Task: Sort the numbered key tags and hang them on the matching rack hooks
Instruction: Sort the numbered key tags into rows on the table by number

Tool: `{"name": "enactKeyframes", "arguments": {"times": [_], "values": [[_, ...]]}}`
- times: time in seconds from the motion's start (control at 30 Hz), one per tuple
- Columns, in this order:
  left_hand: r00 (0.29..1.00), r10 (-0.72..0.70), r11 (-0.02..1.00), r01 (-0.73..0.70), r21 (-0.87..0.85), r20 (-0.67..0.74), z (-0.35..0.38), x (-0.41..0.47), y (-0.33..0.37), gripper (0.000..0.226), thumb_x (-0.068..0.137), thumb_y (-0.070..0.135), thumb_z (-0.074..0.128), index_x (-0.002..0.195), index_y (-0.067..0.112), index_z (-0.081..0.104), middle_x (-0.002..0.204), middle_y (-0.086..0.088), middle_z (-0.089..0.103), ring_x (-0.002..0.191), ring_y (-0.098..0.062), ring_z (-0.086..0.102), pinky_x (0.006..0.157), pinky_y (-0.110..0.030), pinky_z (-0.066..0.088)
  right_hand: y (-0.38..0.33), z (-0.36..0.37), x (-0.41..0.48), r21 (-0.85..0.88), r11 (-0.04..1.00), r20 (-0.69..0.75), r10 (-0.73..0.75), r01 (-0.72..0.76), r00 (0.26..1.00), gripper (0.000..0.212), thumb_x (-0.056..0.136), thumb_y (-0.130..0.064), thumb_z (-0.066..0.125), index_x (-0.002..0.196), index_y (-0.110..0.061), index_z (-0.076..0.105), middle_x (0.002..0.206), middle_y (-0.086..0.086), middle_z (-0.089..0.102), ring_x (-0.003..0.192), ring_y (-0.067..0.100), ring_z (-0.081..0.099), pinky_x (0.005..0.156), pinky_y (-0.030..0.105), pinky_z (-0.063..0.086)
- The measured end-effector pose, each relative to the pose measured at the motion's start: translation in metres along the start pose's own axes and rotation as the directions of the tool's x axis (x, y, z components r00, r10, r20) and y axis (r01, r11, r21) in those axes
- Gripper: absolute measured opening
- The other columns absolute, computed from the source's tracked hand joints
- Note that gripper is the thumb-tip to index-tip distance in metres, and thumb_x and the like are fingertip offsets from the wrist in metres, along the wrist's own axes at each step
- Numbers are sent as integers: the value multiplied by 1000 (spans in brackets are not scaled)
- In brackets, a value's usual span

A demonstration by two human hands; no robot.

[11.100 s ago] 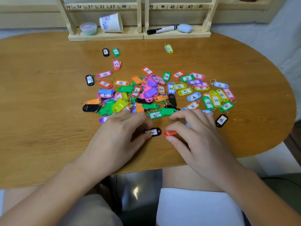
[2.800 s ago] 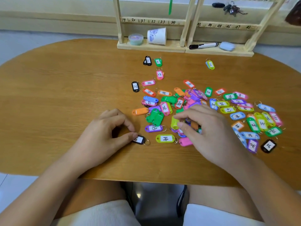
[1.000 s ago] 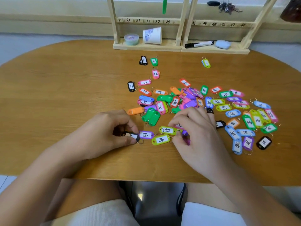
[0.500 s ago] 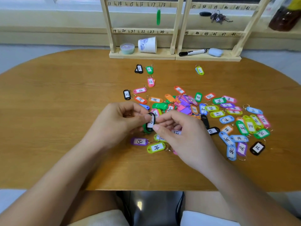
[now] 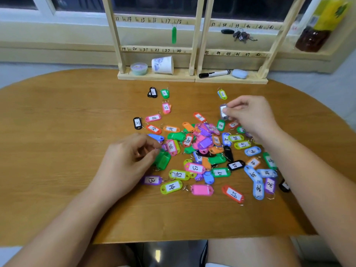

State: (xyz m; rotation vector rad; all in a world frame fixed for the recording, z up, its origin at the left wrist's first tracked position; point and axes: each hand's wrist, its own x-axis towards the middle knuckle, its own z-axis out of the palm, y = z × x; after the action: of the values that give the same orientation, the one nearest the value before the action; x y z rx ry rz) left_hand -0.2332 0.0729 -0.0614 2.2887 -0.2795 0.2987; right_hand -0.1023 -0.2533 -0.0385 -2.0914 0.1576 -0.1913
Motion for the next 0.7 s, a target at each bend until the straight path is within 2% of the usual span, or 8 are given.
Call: {"name": "enactKeyframes", "arguments": {"times": [0.13, 0.27, 0.37, 0.5, 0.6, 0.63, 0.7], "values": [[1000, -12, 1000, 12, 18, 14, 2, 0, -6, 17, 92, 17, 80, 93, 34, 76, 87, 13, 72, 82, -12, 66, 68, -13, 42, 25, -15, 46, -158, 984, -81, 72, -84, 994, 14, 84, -22, 90, 79, -23, 77, 72, -2, 77, 75, 15, 74, 83, 42, 62], [1000, -24, 1000, 24, 7, 2, 2, 0, -6, 16, 92, 17, 79, 91, 33, 75, 85, 13, 72, 81, -12, 66, 67, -13, 43, 33, -16, 68, -285, 951, -111, 89, -118, 990, 12, 85, -28, 89, 80, -25, 78, 93, -3, 77, 98, 20, 71, 81, 38, 57], [999, -43, 999, 43, 7, 13, 3, -1, -6, 16, 92, 17, 79, 91, 32, 75, 87, 13, 72, 82, -12, 66, 67, -13, 43, 31, -14, 76, -344, 933, -122, 63, -102, 991, 11, 89, -28, 86, 85, -21, 79, 96, -2, 75, 99, 18, 67, 77, 32, 47], [998, -49, 999, 49, 1, 26, 3, -1, -8, 18, 92, 16, 79, 92, 34, 75, 88, 12, 72, 84, -12, 66, 69, -12, 44, 30, -9, 75, -433, 898, -144, 17, -78, 990, 13, 91, -30, 84, 87, -20, 77, 98, 0, 76, 98, 18, 66, 76, 29, 44], [997, -76, 997, 76, -10, 7, 0, -2, -8, 17, 92, 16, 80, 93, 33, 76, 85, 12, 71, 82, -11, 64, 68, -9, 42, 21, -7, 57, -415, 910, -146, -76, 8, 986, 12, 93, -32, 79, 90, -21, 75, 90, -3, 74, 87, 15, 68, 64, 26, 43], [996, -84, 996, 84, -15, 3, -1, -4, -8, 17, 92, 17, 81, 93, 33, 77, 86, 12, 71, 82, -11, 64, 67, -9, 41, 15, -5, 46, -402, 913, -121, -127, 69, 984, 10, 94, -30, 78, 91, -22, 75, 85, -6, 72, 82, 11, 66, 64, 26, 44], [997, -76, 997, 76, -5, 11, -4, -8, -10, 18, 91, 18, 82, 95, 34, 77, 90, 11, 70, 84, -13, 64, 69, -11, 42, 2, 1, 16, -413, 883, -23, -256, 224, 966, 3, 93, -25, 76, 94, -23, 75, 83, -13, 65, 78, 9, 60, 74, 29, 47]]}}
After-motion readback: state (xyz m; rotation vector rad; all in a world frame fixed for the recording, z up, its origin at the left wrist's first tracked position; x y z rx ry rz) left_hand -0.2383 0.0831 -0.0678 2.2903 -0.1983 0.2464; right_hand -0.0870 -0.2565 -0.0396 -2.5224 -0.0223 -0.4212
